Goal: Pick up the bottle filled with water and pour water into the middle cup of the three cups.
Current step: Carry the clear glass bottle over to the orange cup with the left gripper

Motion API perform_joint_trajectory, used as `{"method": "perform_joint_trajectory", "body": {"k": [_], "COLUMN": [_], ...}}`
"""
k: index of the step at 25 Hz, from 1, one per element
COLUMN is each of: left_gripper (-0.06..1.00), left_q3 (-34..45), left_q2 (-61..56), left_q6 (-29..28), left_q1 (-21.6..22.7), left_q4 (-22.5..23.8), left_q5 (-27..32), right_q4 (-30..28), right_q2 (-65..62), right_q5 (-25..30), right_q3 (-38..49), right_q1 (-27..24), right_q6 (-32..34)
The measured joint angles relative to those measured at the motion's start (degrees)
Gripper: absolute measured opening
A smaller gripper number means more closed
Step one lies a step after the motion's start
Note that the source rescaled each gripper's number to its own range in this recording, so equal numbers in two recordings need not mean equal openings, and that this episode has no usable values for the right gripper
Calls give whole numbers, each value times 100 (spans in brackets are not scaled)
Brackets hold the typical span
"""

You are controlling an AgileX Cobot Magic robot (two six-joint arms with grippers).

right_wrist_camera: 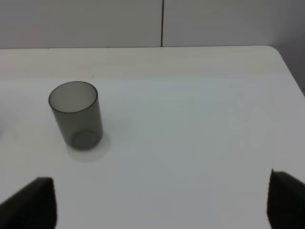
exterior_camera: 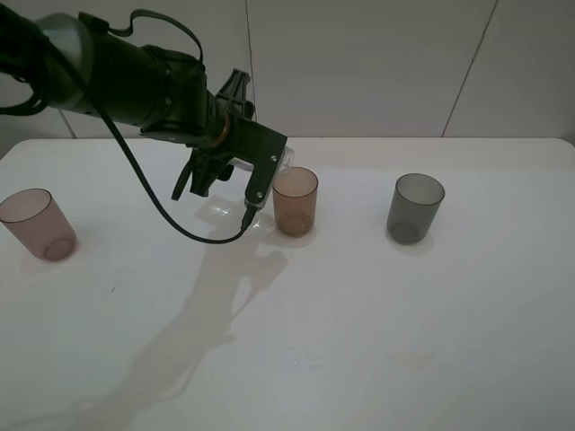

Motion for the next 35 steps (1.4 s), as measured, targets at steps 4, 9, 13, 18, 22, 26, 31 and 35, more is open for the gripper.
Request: {"method": "perform_joint_trajectory", "body": {"k": [4,9,13,18,22,26,31,35], "left_gripper": [1,1,1,1,1,1,1,1], "left_q3": [0,0,0,0,0,0,0,0], "left_q2": [0,0,0,0,0,0,0,0], "left_q6": [0,0,0,0,0,0,0,0], "left_q1": [-11,-11,-11,-11,-11,-11,-11,-11], "left_q4": [114,277,383,437,477,586,598,624], "left_q5": [0,0,0,0,4,4,4,-5], "right_q4": [0,-34,-34,-34,0,0,0,0], "right_q2": [0,0,0,0,0,0,0,0], "right_q5": [0,0,0,0,0,0,0,0], "right_q3": [0,0,0,0,0,0,0,0], "right_q1": [0,0,0,0,0,0,0,0], "right_q6": [0,0,0,0,0,0,0,0]}}
